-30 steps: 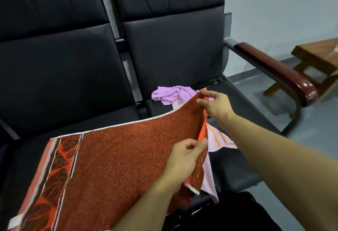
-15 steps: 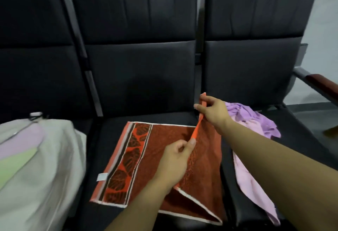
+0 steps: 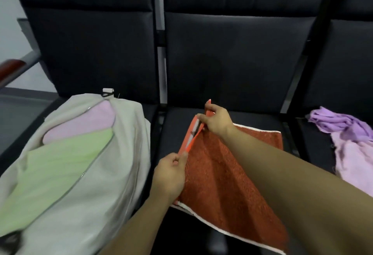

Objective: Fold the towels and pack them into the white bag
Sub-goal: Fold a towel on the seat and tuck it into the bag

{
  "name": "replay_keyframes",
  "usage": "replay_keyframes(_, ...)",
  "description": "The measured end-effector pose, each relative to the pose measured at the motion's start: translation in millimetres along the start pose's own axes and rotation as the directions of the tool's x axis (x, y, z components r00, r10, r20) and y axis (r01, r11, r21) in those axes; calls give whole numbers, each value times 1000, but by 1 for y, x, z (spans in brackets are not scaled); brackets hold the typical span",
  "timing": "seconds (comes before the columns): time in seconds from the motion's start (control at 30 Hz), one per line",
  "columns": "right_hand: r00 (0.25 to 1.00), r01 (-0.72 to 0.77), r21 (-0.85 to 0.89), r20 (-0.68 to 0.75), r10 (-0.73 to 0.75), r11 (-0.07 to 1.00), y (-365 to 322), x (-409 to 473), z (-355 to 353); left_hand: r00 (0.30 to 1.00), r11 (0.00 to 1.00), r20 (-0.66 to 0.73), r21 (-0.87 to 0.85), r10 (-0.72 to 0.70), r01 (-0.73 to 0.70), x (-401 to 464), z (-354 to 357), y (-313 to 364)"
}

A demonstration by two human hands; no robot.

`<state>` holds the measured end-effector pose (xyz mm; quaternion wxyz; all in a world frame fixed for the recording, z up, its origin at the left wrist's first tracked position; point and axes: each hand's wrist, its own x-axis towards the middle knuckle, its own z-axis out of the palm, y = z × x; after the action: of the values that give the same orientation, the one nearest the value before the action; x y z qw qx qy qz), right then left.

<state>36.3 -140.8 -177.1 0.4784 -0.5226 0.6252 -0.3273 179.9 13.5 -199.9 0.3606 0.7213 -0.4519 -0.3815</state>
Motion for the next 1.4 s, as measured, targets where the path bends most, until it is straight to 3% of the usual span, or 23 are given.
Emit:
replay_keyframes(0.2,981,-101,159,179,72,982,23,15,43,995,953,-103,299,-12,42,20,-10,-44)
replay_keyframes(0.33,974,-146,220,201,102,964,38,8,27,994,882,-113,469,2,51,19,-7,-64)
replay_keyframes(0.53,983,-184,112,-7,186,977,89,-20,-71,980,915,-196,389,-32,108,31,12,-64)
replay_keyframes(0.67,980,-161,-136,-141,142,977,120,-49,-135,991,896,-127,433,-50,101,52,25,-60)
replay_keyframes(0.8,945,-321,-181,-120,303,930,147,-81,-175,993,886,-65,450,-94,113,75,33,-40)
replay_keyframes(0.97,897,-432,-60,-137,421,900,171,-112,-189,990,882,-124,457,-65,116,77,40,-38)
replay_keyframes(1.1,875,-474,16,-97,473,880,176,-116,-184,993,828,-58,548,-102,117,78,40,-31)
replay_keyframes(1.27,902,-432,-259,-96,422,864,172,-114,-163,983,879,1,447,-185,165,80,37,-33)
replay_keyframes(1.4,912,-409,-289,-94,400,865,171,-115,-162,978,938,33,291,-207,188,78,32,-34)
